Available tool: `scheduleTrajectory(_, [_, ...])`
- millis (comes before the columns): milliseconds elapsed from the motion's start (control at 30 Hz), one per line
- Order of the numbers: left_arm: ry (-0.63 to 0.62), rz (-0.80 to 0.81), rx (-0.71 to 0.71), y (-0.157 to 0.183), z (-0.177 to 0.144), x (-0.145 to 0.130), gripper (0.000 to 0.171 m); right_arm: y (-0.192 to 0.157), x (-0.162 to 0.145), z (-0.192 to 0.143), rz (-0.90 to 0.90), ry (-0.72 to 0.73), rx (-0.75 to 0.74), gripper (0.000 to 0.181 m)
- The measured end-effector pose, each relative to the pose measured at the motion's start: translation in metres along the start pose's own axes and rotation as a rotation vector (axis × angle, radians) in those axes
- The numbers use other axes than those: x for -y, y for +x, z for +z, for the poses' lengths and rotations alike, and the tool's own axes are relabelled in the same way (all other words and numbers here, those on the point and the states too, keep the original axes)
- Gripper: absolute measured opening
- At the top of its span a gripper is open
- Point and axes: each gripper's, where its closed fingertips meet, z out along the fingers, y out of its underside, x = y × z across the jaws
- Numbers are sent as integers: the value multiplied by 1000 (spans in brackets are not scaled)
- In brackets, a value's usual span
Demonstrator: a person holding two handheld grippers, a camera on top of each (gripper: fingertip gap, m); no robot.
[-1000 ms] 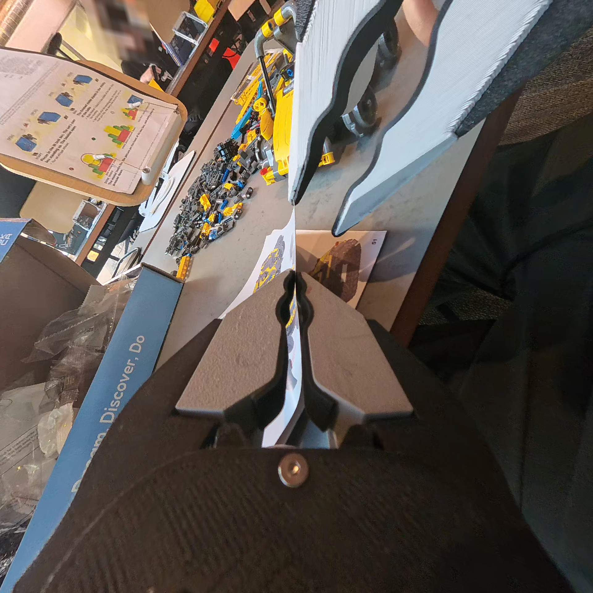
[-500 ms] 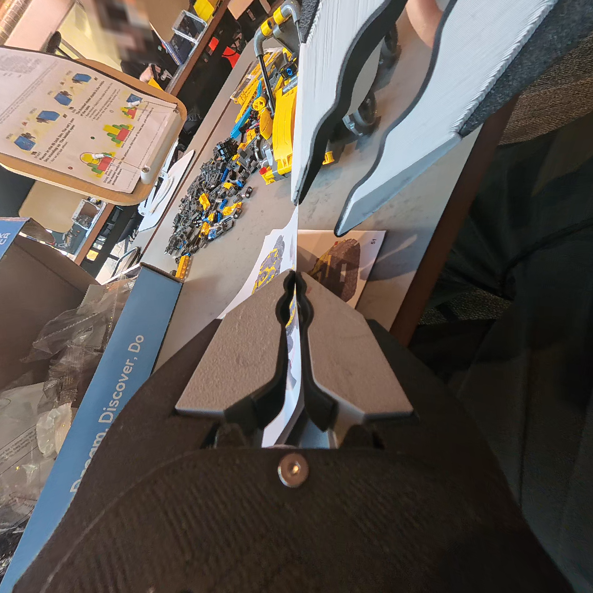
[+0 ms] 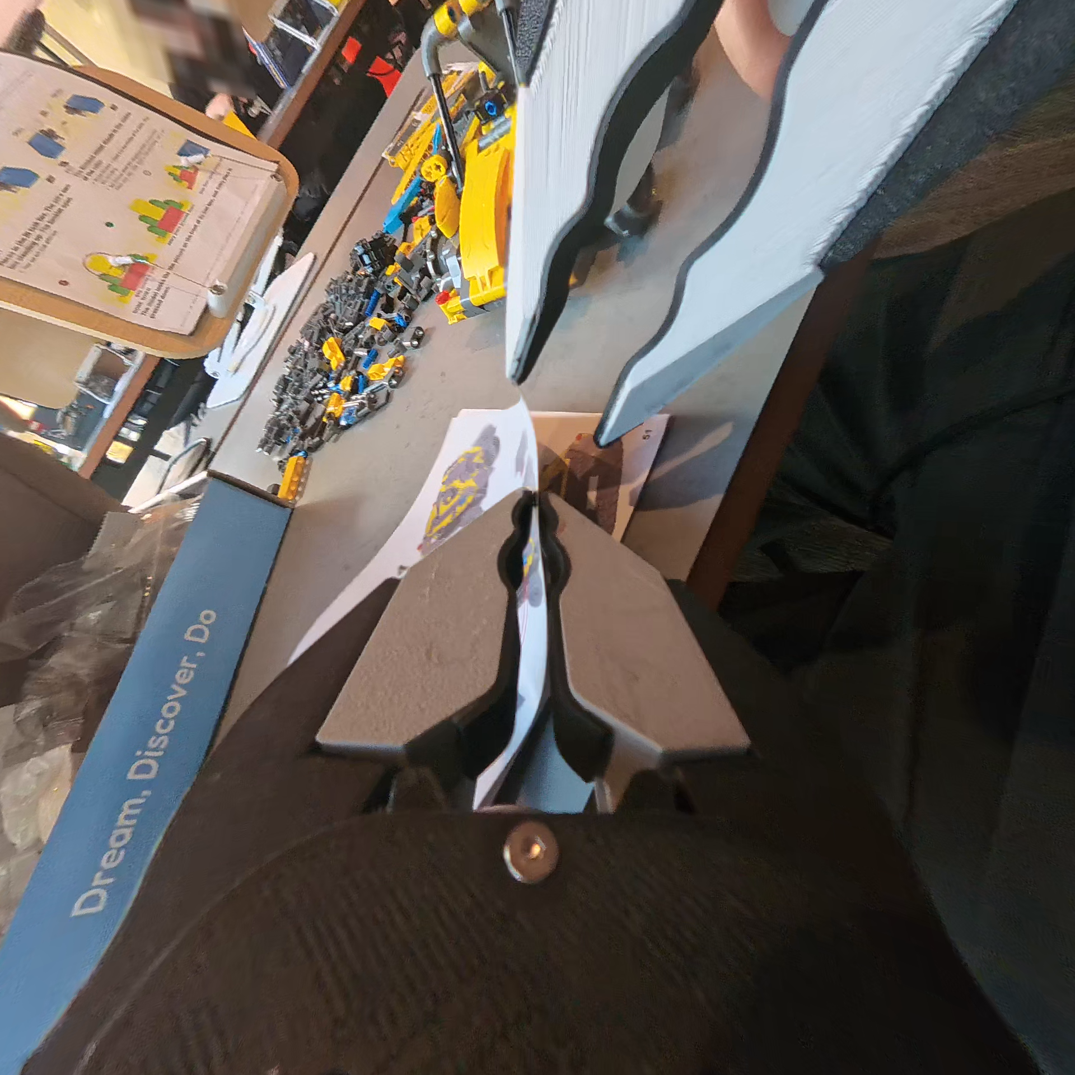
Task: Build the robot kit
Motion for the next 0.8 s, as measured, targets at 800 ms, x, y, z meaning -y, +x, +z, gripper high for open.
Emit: scheduleTrajectory(800, [84,-557,-318,3,-5,14,0,0,0,11,130,-2,67,23])
